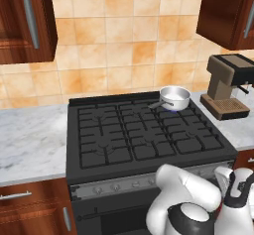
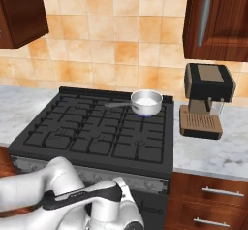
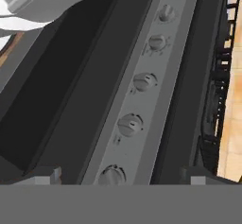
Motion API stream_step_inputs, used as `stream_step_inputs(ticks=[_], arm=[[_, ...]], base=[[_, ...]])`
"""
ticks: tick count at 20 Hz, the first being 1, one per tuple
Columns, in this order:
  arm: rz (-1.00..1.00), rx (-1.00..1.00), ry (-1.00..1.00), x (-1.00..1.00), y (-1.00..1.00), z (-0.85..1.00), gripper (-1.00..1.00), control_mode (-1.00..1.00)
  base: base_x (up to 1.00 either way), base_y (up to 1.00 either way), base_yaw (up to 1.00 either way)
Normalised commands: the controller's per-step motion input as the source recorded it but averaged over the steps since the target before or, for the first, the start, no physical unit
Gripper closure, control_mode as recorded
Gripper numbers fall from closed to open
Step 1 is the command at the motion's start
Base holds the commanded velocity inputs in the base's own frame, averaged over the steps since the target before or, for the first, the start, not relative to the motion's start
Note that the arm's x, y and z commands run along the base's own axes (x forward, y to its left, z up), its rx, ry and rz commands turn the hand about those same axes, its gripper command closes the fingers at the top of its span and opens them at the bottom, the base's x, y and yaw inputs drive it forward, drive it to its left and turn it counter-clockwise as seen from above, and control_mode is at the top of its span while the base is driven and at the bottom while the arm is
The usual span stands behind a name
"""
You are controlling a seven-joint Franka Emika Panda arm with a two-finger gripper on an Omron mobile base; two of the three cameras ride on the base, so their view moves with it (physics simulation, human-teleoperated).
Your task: Turn off the rear right burner of the stove.
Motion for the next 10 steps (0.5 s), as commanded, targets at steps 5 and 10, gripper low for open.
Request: stream_step_inputs(ticks=[5, 10], arm=[[0.0, 0.19, 0.0, 0.12, -0.09, 0.0, -1.0, -1.0], [0.0, 0.14, 0.01, 0.46, -0.1, 0.0, -1.0, -1.0]], base=[[0.0, 0.0, 0.0], [0.0, 0.0, 0.0]])
